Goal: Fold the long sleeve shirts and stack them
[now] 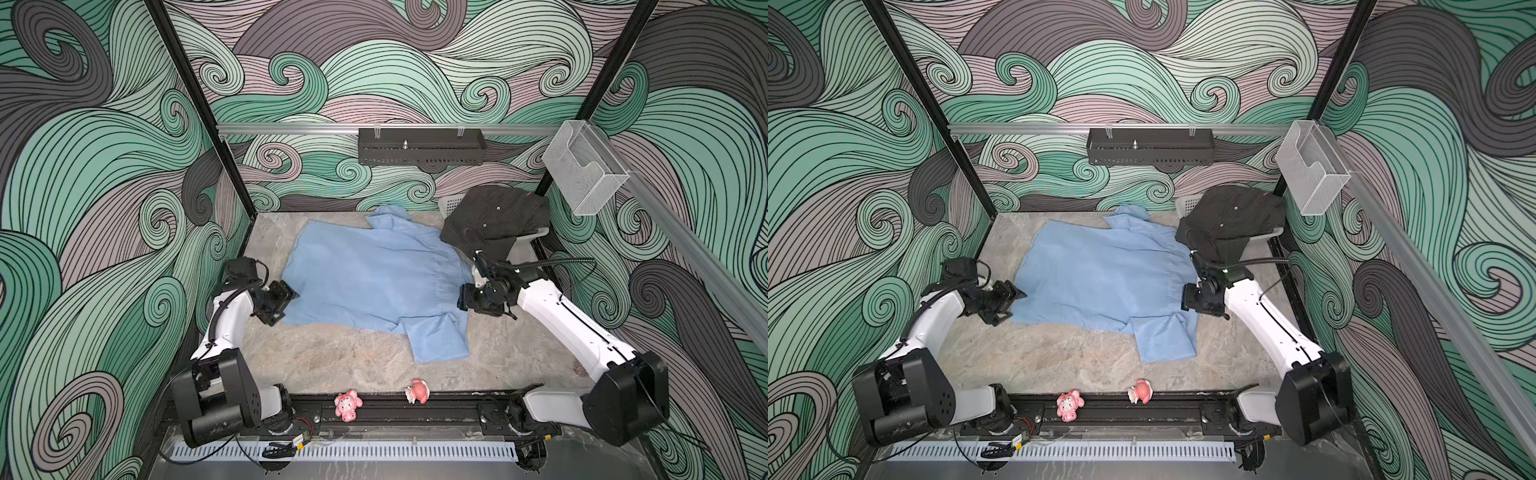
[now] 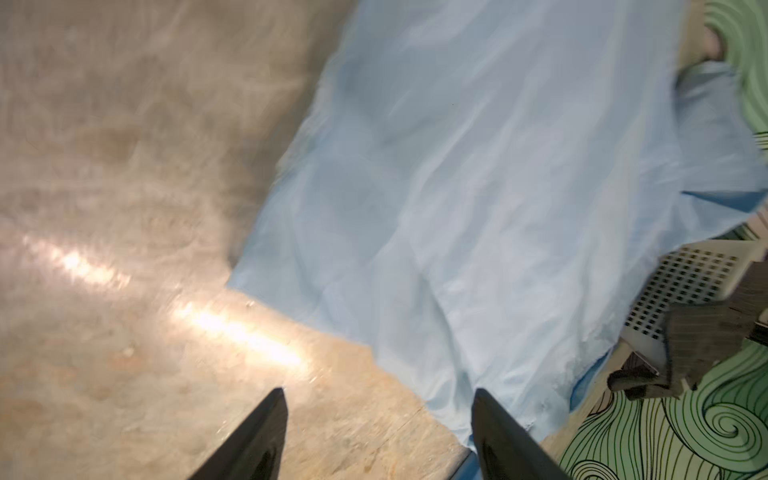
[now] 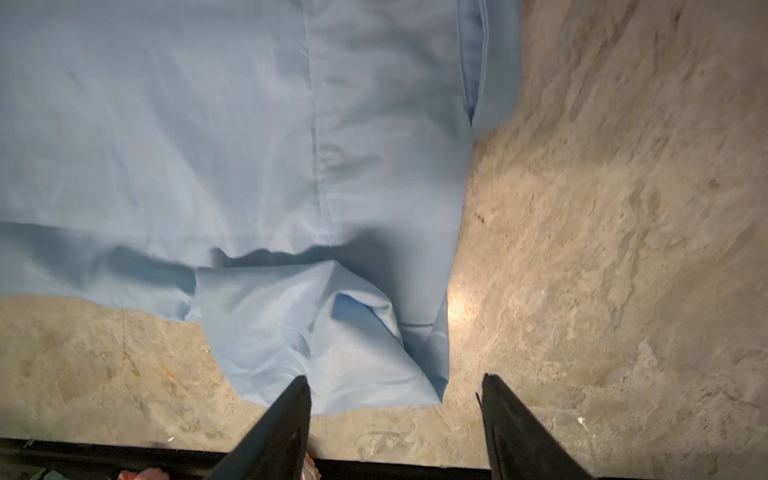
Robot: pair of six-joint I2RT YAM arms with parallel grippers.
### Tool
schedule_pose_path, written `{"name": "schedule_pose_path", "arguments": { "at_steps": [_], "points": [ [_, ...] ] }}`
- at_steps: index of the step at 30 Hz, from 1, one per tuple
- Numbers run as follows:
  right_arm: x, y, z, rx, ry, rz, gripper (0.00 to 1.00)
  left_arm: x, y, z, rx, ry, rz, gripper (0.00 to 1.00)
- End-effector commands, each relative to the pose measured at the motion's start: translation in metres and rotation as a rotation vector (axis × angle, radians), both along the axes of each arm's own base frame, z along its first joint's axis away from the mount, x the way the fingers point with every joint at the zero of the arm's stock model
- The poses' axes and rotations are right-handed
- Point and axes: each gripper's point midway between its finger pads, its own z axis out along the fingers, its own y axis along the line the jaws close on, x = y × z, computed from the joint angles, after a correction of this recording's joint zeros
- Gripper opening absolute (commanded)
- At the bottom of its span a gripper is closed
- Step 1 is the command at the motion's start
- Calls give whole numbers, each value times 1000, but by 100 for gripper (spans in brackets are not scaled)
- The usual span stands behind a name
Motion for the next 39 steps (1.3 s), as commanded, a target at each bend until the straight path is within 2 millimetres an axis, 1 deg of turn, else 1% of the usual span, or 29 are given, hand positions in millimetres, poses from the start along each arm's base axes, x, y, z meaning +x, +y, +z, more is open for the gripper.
{"name": "schedule_pose_path", "arguments": {
  "at_steps": [1,4,8,14,16,21,22,24,26,28,30,31,32,33,37,39],
  "points": [
    [-20,9,-9,86,42,-31,68,4,11,-1,12,-5,60,73],
    [-31,16,-25,153,79,-65,69,4,11,-15,-13,1,103,73],
    [-35,17,-41,169,99,-89,73,8,14,-31,-22,22,137,70],
    [-27,20,-53,163,99,-67,72,10,22,-49,4,69,158,63],
    [-23,21,-60,154,109,-59,70,9,24,-58,9,97,160,59],
    [-18,25,-79,140,150,-48,67,7,24,-70,0,144,166,54],
    [-18,25,-82,136,157,-45,66,7,24,-73,-1,152,165,51],
    [-17,25,-86,129,165,-43,61,7,26,-75,4,158,170,44],
    [-16,24,-89,124,168,-41,52,8,28,-78,9,163,177,31],
    [-16,24,-89,122,171,-39,39,11,31,-78,19,168,183,14],
    [-17,20,-87,115,171,-50,22,16,35,-73,33,155,185,0],
    [-18,17,-86,112,175,-63,11,18,37,-68,43,146,185,0],
    [-19,14,-84,107,179,-74,4,20,40,-63,55,137,182,0],
    [-20,9,-82,97,183,-83,0,22,43,-56,70,122,180,0],
    [-24,-10,-75,56,173,-111,0,22,64,-27,135,71,188,0],
    [-25,-17,-72,41,169,-119,0,19,71,-17,155,66,179,0]
  ]
}}
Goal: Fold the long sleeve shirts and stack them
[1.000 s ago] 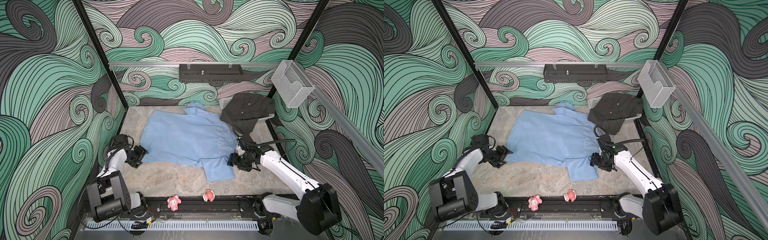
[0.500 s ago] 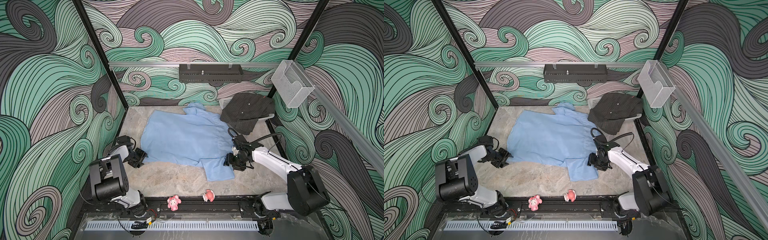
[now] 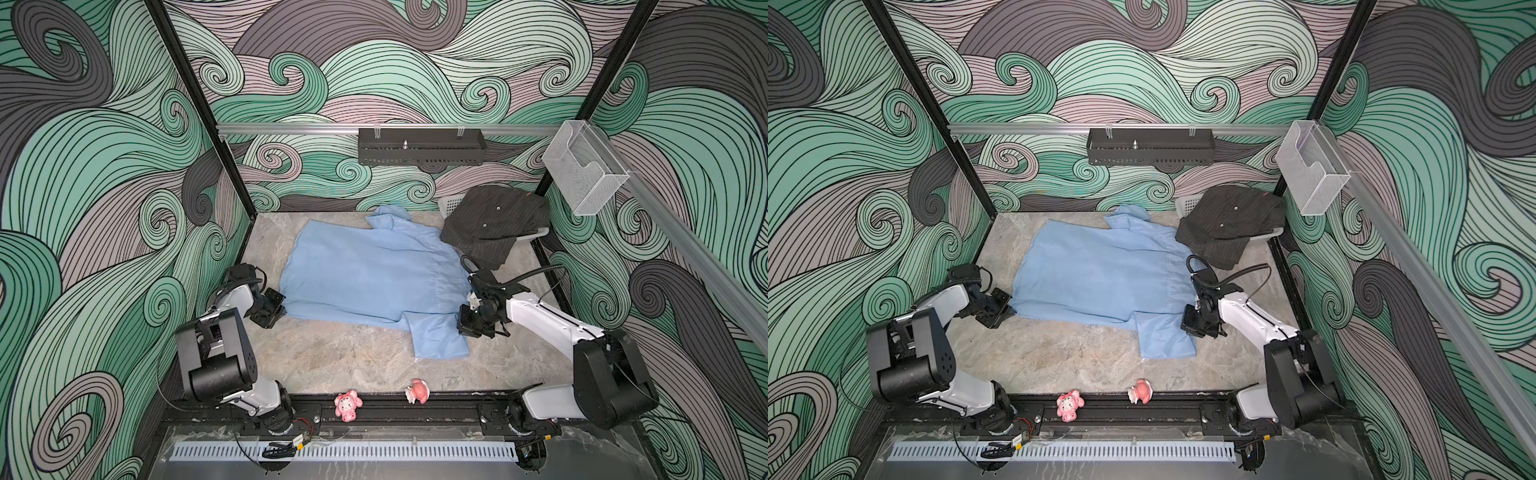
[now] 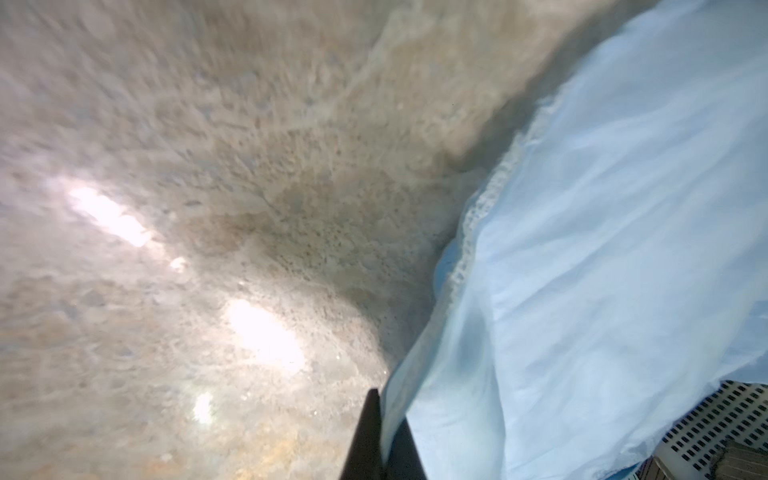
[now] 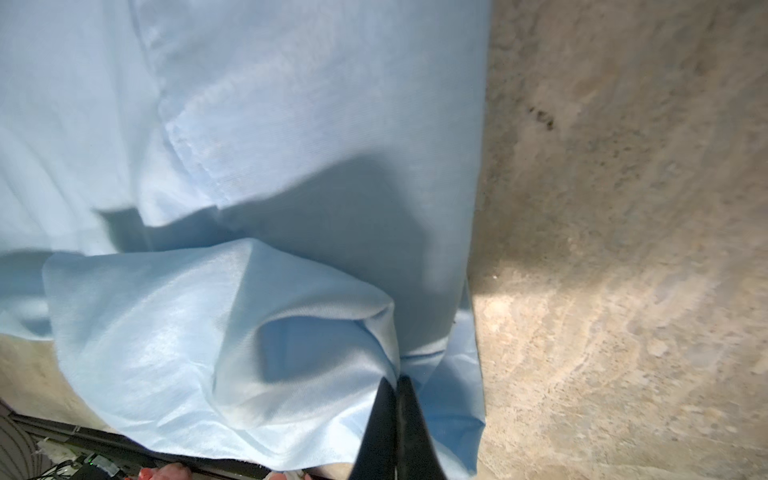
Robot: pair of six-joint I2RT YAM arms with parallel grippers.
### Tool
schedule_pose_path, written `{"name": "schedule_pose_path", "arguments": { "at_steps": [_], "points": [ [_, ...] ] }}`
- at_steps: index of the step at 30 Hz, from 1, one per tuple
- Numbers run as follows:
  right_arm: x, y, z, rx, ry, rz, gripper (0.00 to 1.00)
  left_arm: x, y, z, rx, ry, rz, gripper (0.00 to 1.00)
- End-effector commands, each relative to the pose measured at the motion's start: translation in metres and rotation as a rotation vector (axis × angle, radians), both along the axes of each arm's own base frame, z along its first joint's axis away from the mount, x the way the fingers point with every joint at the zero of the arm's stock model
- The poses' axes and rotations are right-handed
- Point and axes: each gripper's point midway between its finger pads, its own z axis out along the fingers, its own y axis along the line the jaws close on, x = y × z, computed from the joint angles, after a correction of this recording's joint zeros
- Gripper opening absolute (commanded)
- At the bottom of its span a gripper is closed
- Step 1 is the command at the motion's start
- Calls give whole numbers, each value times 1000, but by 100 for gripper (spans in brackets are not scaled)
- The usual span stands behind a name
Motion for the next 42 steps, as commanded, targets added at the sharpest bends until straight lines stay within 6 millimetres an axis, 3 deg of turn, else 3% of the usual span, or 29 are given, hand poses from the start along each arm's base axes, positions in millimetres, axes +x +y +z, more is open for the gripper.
{"name": "schedule_pose_path", "arguments": {
  "at_steps": [1,3,11,13,14,17,19,22,27,35,37,38,42],
  "points": [
    [-7,-25,7,-91,13,-20,0,-3,29,25,111,-15,-1,0],
    [-7,-27,8,-93,12,-21,0,-5,30,25,109,-10,-15,0],
    [-7,-16,20,-34,0,24,0,-7,-5,4,-43,3,-99,0],
    [-9,-16,27,-28,-13,37,5,-8,-9,3,-56,1,-113,0],
    [-11,-16,29,-27,-13,41,9,-8,-11,3,-61,2,-118,0],
    [-21,-11,34,13,-2,55,41,-10,-14,3,-71,4,-132,0],
    [-32,-8,33,42,25,55,52,-10,-15,3,-74,4,-136,0],
    [-52,-10,28,58,69,26,62,-11,-18,3,-82,1,-143,0],
    [-72,-16,19,65,85,-63,66,-11,-21,2,-92,2,-152,0],
    [-72,-1,-14,143,162,-135,61,-9,-22,3,-98,-9,-152,0],
    [-69,5,-20,165,175,-130,55,-9,-22,4,-97,-11,-151,0],
    [-67,6,-21,170,173,-127,50,-9,-22,4,-97,-13,-152,0],
    [-58,10,-6,177,126,-96,9,-7,-22,4,-96,-17,-152,0]
  ]
}}
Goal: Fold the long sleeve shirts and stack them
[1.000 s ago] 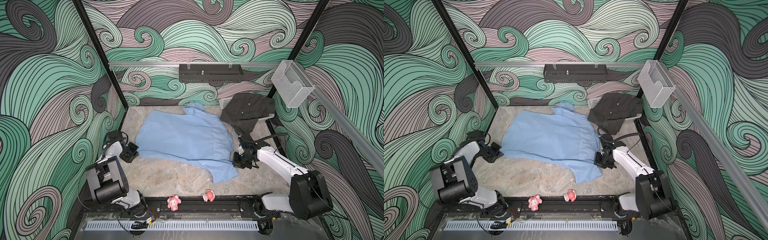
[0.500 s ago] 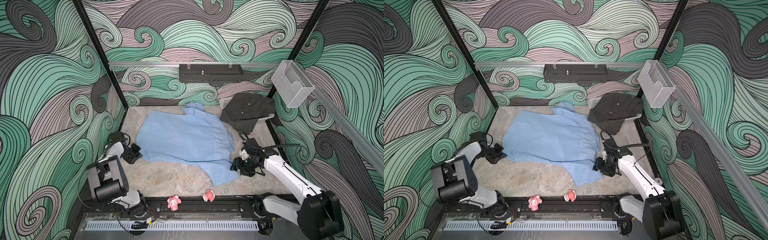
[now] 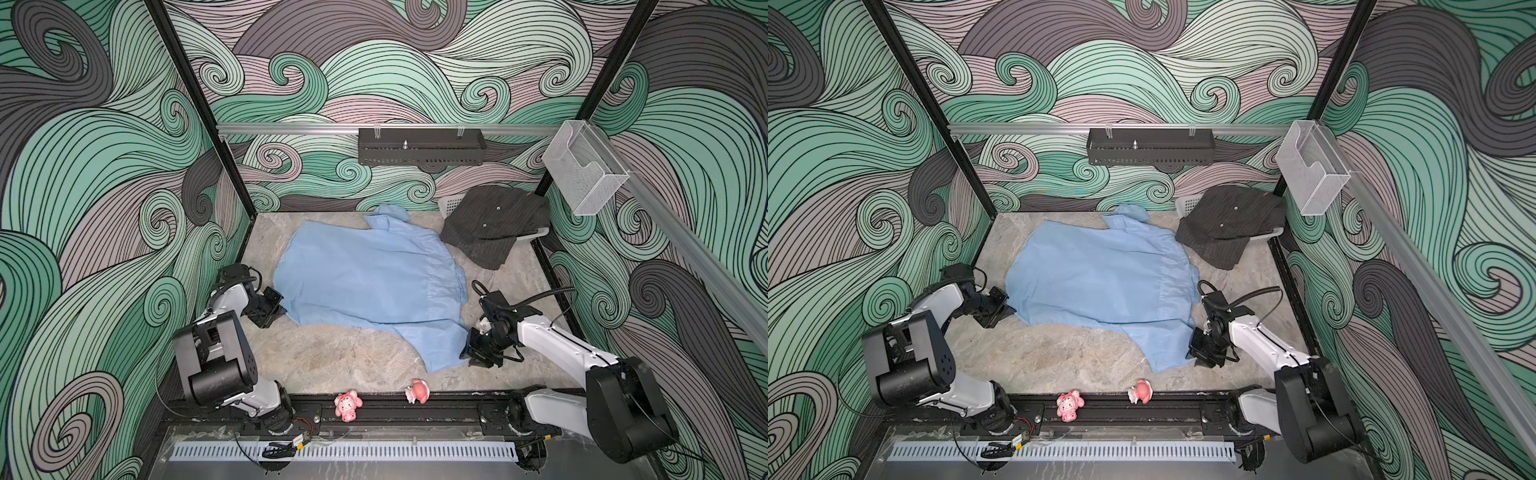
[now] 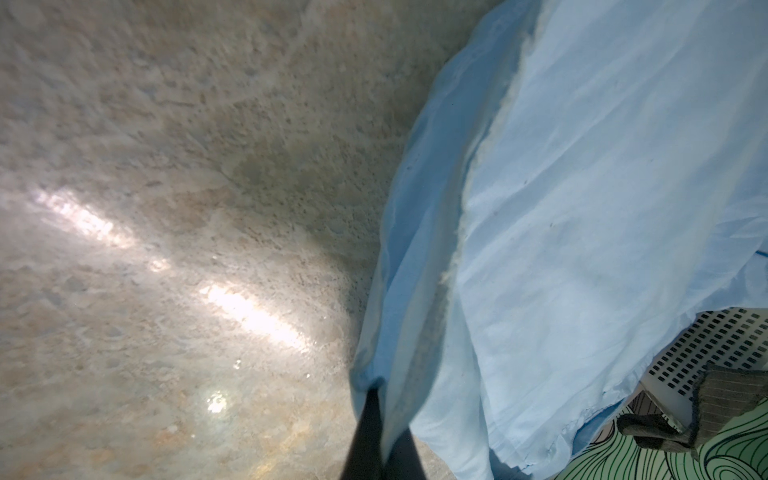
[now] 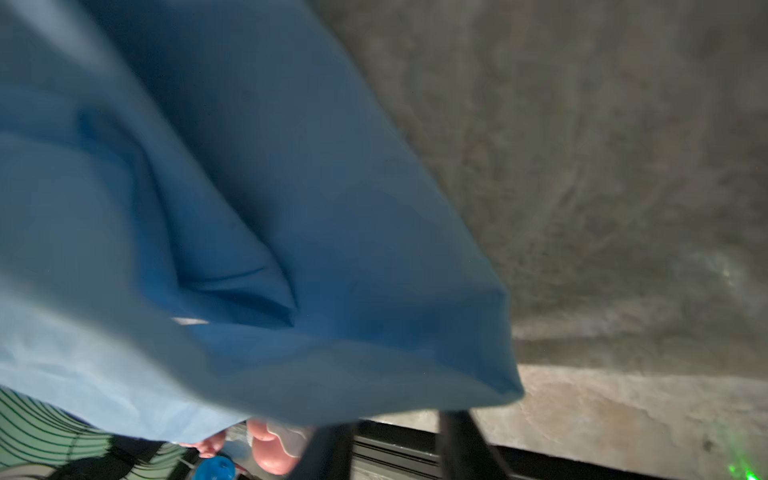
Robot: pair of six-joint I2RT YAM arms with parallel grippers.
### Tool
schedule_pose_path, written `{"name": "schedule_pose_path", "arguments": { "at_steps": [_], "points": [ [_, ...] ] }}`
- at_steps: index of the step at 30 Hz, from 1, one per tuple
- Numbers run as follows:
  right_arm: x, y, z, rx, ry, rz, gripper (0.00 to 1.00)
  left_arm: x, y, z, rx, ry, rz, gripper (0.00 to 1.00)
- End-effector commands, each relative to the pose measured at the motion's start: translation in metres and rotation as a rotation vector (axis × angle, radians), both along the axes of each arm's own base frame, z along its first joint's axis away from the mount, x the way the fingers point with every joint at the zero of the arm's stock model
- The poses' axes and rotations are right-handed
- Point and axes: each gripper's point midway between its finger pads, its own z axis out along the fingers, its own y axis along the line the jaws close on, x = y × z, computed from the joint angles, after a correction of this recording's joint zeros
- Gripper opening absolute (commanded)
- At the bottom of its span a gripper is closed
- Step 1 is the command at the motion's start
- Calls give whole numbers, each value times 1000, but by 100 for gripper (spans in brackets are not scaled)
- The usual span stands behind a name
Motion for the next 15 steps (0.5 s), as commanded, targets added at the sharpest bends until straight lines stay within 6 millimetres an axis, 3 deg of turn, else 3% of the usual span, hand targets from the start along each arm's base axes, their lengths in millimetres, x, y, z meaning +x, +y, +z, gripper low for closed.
{"name": "schedule_pose_path", "arguments": {
  "at_steps": [1,8,11,15],
  "points": [
    [16,9,27,24,-96,29,3,-3,-6,-1,-18,13,-20,0],
    [21,3,140,-123,-303,164,0,0,-6,-1,-26,4,-21,0],
    [18,9,167,-142,-333,210,0,1,-6,0,-28,1,-21,0],
    [21,32,196,-111,-376,256,0,2,-7,0,-29,0,-21,0]
  ]
}}
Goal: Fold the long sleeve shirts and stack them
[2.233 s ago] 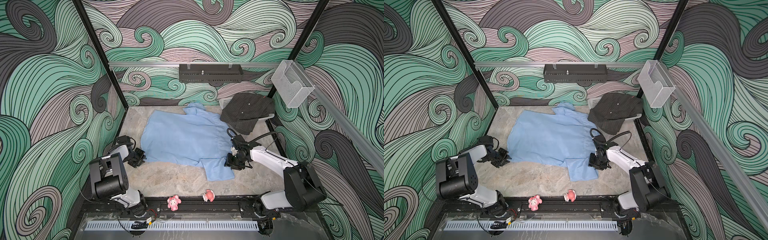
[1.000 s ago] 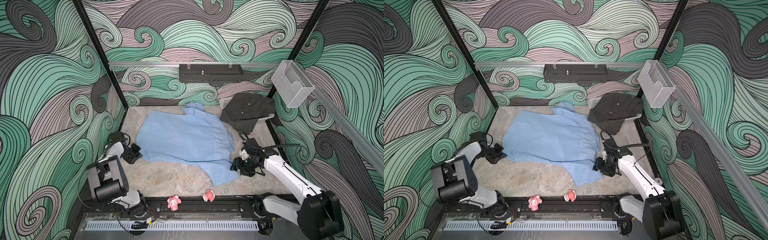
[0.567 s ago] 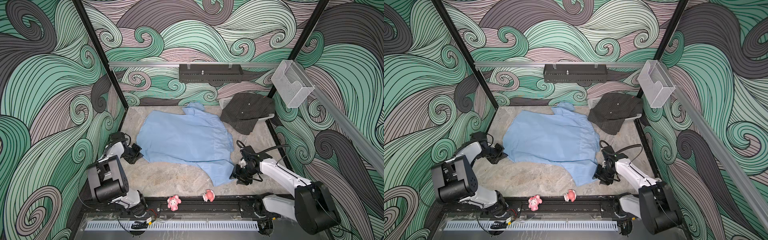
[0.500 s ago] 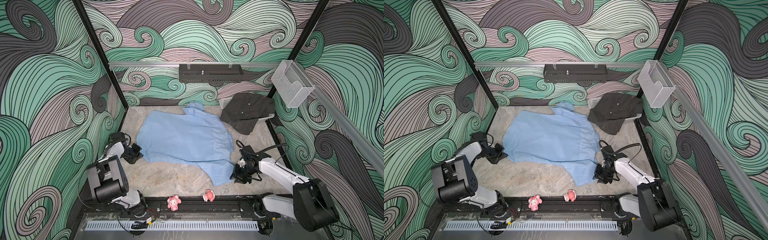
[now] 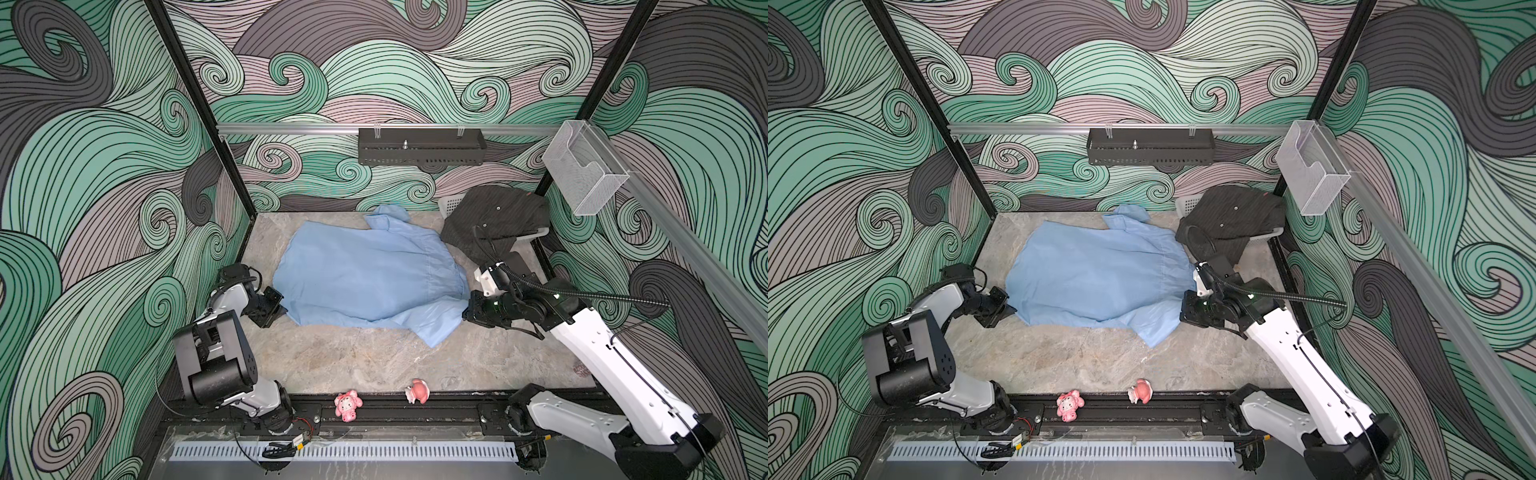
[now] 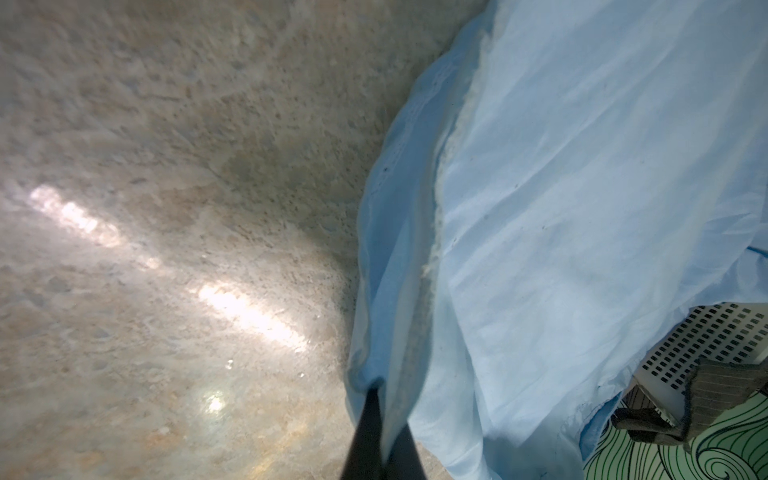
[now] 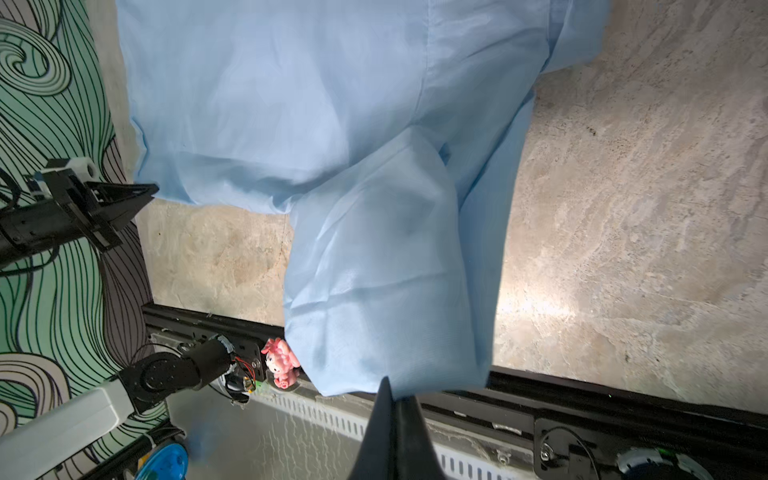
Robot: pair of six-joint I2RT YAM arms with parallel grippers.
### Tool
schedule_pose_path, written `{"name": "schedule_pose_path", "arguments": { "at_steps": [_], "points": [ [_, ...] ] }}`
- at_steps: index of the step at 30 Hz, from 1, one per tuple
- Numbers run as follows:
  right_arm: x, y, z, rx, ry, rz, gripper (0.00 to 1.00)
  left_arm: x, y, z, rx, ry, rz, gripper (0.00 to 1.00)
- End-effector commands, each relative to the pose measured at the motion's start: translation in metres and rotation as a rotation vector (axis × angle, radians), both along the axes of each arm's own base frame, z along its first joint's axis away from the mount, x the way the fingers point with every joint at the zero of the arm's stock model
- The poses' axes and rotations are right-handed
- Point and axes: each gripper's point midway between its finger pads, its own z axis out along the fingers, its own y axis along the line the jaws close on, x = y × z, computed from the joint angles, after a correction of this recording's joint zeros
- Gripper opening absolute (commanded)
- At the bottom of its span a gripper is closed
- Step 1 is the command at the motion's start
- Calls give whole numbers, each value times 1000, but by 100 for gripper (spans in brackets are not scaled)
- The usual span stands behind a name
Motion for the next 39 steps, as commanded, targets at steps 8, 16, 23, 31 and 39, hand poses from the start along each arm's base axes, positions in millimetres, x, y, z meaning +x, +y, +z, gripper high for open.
{"name": "schedule_pose_path", "arguments": {
  "at_steps": [8,16,23,31,39],
  "points": [
    [-16,60,69,6,-51,181,0,0,-4,0,-15,4,-19,0],
    [-24,121,35,4,17,303,0,0,-5,1,-16,0,-20,0],
    [-63,187,-14,39,140,456,0,0,-4,0,-13,2,-20,0],
    [-84,162,-36,0,140,516,49,0,-4,0,-12,3,-21,0],
    [-28,79,-41,-84,14,269,61,0,-4,0,-9,5,-21,0]
  ]
}}
